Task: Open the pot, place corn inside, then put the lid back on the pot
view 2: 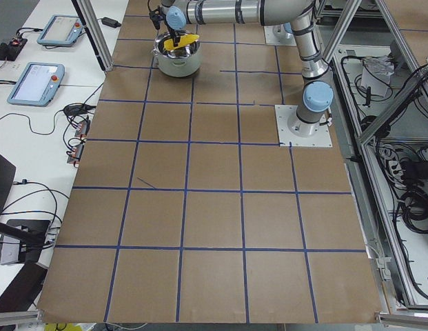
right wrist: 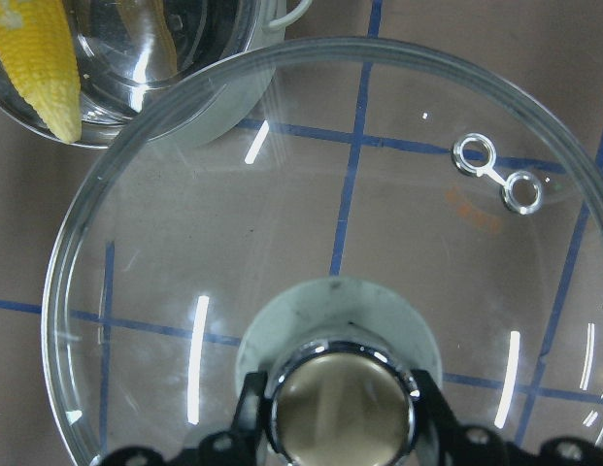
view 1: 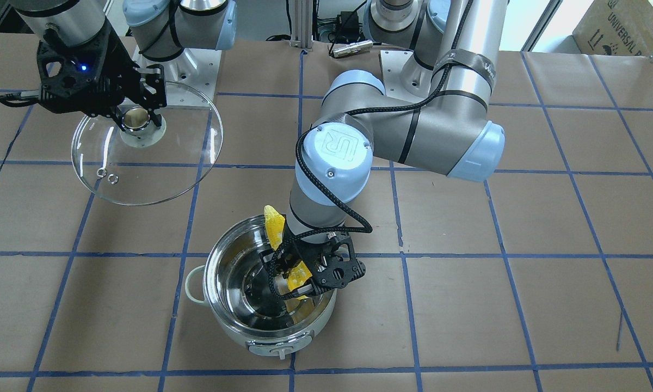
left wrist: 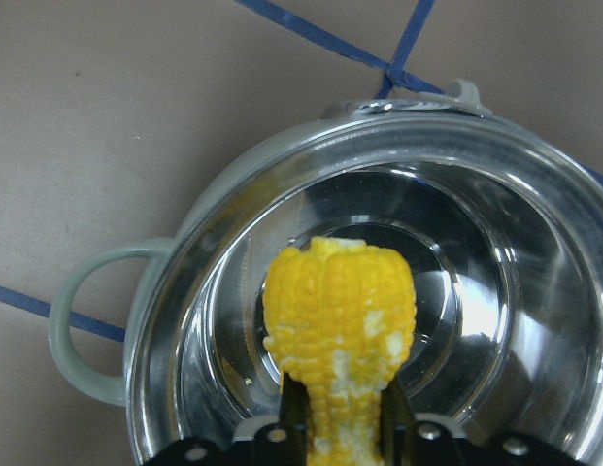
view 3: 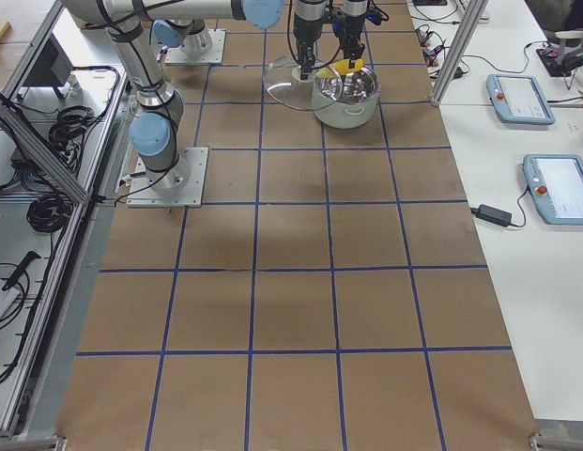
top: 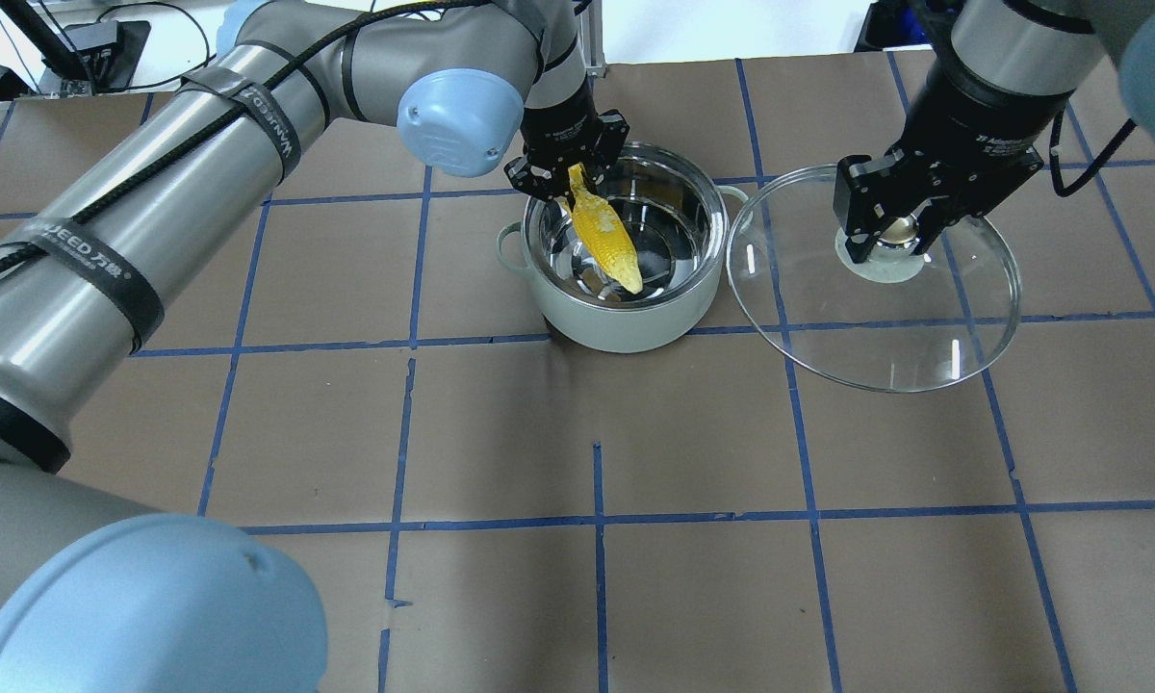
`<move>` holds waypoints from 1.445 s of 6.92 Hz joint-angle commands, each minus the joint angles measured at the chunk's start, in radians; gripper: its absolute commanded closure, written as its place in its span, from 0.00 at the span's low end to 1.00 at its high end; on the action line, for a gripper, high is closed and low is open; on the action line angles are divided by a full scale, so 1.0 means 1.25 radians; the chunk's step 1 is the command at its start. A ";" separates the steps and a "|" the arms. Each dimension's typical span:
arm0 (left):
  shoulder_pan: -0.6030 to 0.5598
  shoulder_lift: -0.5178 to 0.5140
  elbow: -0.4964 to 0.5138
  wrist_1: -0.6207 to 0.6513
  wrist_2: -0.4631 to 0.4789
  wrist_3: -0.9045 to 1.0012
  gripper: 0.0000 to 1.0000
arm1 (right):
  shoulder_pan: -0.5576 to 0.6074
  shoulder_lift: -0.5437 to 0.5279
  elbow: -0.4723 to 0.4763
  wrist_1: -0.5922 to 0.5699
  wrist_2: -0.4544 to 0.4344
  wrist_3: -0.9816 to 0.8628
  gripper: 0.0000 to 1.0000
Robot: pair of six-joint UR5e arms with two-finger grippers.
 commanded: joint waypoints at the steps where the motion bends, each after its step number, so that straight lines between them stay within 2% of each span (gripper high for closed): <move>1: 0.015 0.015 0.001 -0.002 0.005 0.067 0.00 | 0.000 0.000 0.000 0.000 -0.002 -0.002 0.68; 3: 0.067 0.046 -0.006 -0.036 0.007 0.188 0.00 | 0.000 0.001 0.000 0.001 -0.002 -0.001 0.68; 5: 0.197 0.087 -0.019 -0.129 0.009 0.444 0.00 | 0.010 0.011 -0.002 -0.008 0.010 0.058 0.69; 6: 0.252 0.114 -0.019 -0.195 0.011 0.512 0.00 | 0.026 0.043 -0.007 -0.055 0.008 0.094 0.69; 7: 0.286 0.147 -0.020 -0.266 0.087 0.545 0.00 | 0.067 0.076 -0.011 -0.095 0.009 0.130 0.69; 8: 0.298 0.187 -0.024 -0.325 0.119 0.570 0.00 | 0.111 0.106 -0.011 -0.159 0.007 0.198 0.69; 10: 0.292 0.269 -0.083 -0.349 0.119 0.574 0.00 | 0.174 0.157 -0.011 -0.232 0.007 0.268 0.69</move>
